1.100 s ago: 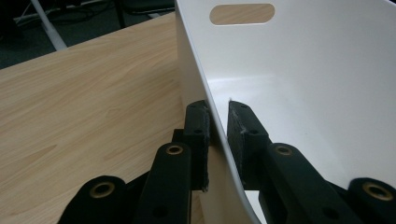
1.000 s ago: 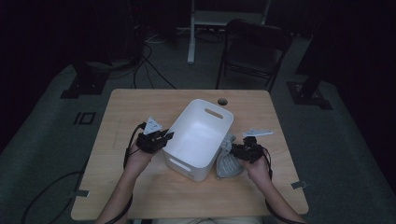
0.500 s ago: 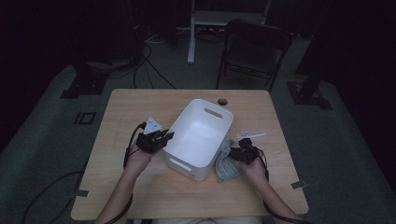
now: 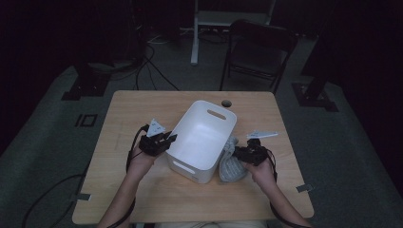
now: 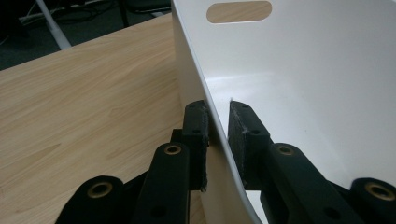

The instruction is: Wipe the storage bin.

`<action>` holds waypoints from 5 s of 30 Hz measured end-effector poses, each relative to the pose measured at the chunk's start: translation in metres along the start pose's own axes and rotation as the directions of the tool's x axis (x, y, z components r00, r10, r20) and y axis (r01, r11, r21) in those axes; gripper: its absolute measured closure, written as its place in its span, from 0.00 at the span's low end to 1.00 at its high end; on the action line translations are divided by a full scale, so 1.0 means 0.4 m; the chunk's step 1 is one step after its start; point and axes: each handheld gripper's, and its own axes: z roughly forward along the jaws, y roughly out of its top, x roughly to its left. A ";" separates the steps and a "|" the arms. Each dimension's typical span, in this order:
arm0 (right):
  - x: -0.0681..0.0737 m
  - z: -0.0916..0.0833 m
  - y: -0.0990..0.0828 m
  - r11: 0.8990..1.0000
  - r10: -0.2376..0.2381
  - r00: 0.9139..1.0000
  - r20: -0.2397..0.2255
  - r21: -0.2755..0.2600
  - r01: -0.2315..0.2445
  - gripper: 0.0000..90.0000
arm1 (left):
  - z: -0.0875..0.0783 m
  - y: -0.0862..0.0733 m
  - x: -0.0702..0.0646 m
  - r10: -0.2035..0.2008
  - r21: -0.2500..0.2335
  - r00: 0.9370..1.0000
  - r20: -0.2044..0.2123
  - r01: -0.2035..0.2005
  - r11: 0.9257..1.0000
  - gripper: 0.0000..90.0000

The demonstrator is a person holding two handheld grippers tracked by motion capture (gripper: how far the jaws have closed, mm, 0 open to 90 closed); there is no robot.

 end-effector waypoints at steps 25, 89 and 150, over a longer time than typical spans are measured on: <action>0.011 0.011 -0.006 1.000 -0.019 1.000 0.021 -0.004 0.019 0.79 | 0.003 0.001 0.000 -0.007 0.001 1.000 0.002 0.007 1.000 0.86; 0.038 0.012 -0.023 0.993 -0.105 0.994 0.042 -0.040 0.107 0.80 | 0.014 0.004 0.000 -0.041 -0.008 0.999 0.025 0.042 0.999 0.81; 0.043 0.029 -0.058 0.995 -0.088 0.996 -0.022 0.035 0.088 0.77 | 0.021 0.006 -0.008 -0.038 -0.020 0.999 0.005 0.038 0.999 0.80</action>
